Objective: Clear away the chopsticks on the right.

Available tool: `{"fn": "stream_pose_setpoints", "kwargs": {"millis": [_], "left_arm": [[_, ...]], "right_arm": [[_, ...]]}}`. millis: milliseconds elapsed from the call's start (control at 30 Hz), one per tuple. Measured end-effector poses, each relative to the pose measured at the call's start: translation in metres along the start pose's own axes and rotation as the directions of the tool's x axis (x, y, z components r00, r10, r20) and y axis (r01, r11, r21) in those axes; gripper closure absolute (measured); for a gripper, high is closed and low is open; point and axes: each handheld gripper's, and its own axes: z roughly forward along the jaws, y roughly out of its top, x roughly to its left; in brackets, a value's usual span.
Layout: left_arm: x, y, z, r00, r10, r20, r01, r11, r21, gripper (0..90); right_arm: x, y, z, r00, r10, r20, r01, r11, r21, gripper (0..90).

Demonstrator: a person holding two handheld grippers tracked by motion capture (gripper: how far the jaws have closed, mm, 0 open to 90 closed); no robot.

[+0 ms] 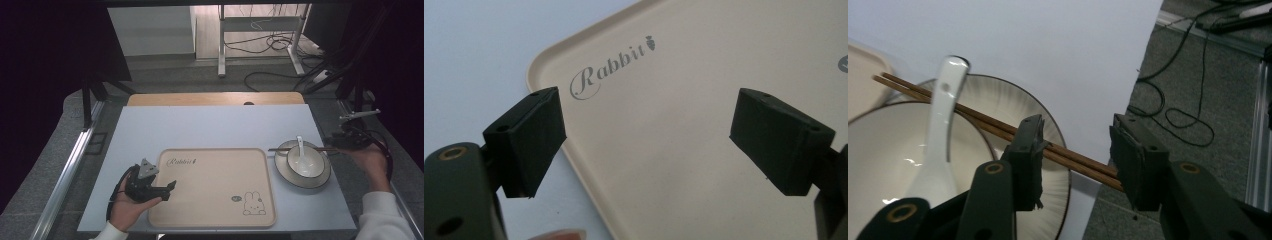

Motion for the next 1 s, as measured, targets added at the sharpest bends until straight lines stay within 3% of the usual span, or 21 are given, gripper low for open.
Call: {"fn": "stream_pose_setpoints", "kwargs": {"millis": [67, 233, 533, 1000], "left_arm": [[0.000, 0.000, 0.000, 1.0000, -0.001, -0.001, 0.001, 1.0000, 0.001, 14.4], [0.000, 0.000, 0.002, 1.0000, 0.001, -0.002, -0.001, 0.9999, 0.010, 14.5], [0.000, -0.001, 0.004, 1.0000, 0.003, -0.003, -0.003, 0.9999, 0.016, 14.6], [0.000, -0.001, 0.004, 0.9999, 0.011, -0.003, -0.011, 0.9997, 0.023, 14.7]], "right_arm": [[-0.001, 0.000, 0.002, 1.0000, 0.000, 0.001, 0.000, 1.000, 0.008, 57.7], [-0.010, 0.000, 0.023, 0.9995, -0.016, 0.026, 0.014, 0.997, 0.081, 70.6], [-0.014, 0.002, 0.044, 0.9991, -0.034, 0.024, 0.031, 0.992, 0.126, 88.5], [-0.016, -0.003, 0.060, 0.9976, -0.064, 0.026, 0.059, 0.984, 0.169, 88.7]]}}
